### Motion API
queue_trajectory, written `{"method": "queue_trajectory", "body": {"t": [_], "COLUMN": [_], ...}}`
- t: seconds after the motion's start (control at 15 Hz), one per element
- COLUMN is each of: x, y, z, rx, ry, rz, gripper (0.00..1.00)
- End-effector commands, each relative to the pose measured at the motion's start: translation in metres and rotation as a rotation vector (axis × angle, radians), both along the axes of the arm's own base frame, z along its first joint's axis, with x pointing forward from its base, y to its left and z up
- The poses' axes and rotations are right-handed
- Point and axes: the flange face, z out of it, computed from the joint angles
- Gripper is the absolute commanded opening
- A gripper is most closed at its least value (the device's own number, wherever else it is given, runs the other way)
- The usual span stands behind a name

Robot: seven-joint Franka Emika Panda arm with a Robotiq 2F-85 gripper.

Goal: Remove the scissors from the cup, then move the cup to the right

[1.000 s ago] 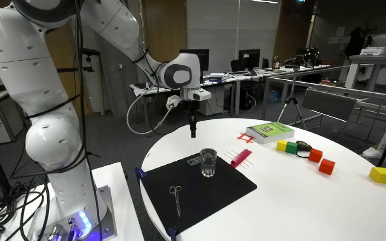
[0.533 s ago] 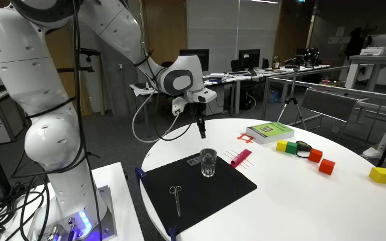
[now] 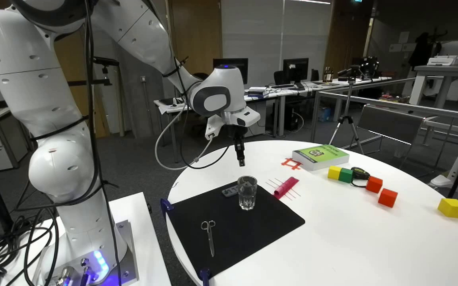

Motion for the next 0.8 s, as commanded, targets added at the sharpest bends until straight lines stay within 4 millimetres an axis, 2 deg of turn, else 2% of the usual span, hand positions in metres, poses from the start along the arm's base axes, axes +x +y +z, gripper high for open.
{"method": "queue_trajectory", "body": {"t": [0.0,0.4,0.73], "x": [-0.009,-0.036,-0.034], "y": [-0.013,-0.029,-0.022], "z": [-0.01,-0.039,-0.049], "rx": [-0.007,-0.103,-0.124], "ry": [-0.024,0.047,0.062], "rz": [-0.049,-0.101,-0.101], "gripper": [1.0,1.0,1.0]}}
